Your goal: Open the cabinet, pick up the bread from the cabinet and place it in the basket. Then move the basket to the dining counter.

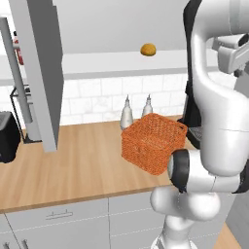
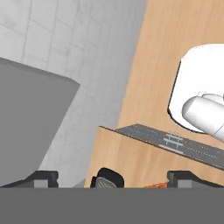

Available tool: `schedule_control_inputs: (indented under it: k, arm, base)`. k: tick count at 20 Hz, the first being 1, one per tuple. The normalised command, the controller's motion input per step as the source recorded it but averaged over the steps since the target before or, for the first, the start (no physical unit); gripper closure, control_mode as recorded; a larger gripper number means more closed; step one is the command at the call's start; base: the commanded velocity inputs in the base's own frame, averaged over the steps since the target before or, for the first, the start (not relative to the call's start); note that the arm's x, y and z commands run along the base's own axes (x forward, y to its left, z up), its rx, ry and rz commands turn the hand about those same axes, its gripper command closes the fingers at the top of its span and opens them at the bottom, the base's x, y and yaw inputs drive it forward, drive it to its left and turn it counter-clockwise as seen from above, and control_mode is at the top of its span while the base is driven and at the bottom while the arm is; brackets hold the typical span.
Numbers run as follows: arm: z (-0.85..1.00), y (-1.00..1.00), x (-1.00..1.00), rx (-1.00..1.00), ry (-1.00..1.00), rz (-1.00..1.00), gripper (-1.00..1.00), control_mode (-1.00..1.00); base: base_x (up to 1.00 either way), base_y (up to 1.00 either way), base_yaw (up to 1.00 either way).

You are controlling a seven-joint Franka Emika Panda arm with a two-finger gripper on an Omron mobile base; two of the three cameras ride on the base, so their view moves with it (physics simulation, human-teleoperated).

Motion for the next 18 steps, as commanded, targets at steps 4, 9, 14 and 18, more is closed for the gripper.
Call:
schedule_control_inputs:
  k: [4, 9, 14, 18]
  arm:
    - [-0.55, 1.00, 0.00, -0.18, -0.17, 0.00, -1.00, -1.00]
    - [-0.48, 1.00, 0.00, -0.25, -0.03, 0.14, -1.00, -1.00]
    - [-0.25, 1.00, 0.04, -0.34, 0.07, 0.27, -1.00, -1.00]
    - [-0.01, 0.94, 0.26, -0.40, 0.31, 0.35, -1.00, -1.00]
  base:
    - [0.00, 0.00, 0.00]
    - [0.00, 0.00, 0.00]
    - [0.00, 0.00, 0.00]
    - [0.00, 0.00, 0.00]
